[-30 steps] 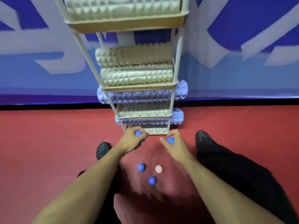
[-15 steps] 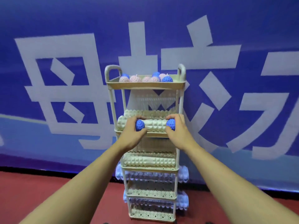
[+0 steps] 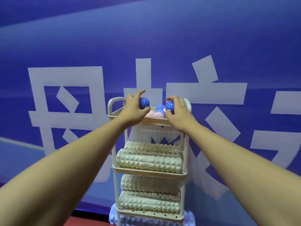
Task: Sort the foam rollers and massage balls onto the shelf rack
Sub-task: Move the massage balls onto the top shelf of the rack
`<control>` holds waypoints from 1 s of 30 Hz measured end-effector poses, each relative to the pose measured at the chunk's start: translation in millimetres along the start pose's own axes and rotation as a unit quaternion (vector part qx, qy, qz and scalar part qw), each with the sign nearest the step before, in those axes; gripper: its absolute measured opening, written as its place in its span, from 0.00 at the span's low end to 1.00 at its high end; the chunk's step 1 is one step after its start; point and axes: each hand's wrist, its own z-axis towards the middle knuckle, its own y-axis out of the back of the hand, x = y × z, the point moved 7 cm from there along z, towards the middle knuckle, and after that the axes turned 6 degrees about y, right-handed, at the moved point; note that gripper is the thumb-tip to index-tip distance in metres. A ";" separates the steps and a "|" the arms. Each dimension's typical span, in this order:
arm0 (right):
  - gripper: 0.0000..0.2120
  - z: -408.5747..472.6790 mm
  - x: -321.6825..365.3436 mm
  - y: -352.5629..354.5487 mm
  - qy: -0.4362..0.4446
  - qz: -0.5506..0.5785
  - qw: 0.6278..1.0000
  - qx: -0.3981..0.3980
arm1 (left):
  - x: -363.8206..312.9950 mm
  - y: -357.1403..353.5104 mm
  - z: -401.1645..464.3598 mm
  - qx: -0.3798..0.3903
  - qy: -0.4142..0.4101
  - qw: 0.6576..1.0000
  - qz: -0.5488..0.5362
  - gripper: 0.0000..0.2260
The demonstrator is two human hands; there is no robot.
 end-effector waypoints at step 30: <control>0.20 61.6 -70.5 -1.3 -0.041 -0.227 0.973 -0.001 | 52.1 -46.8 77.7 0.046 0.041 0.988 0.144 0.13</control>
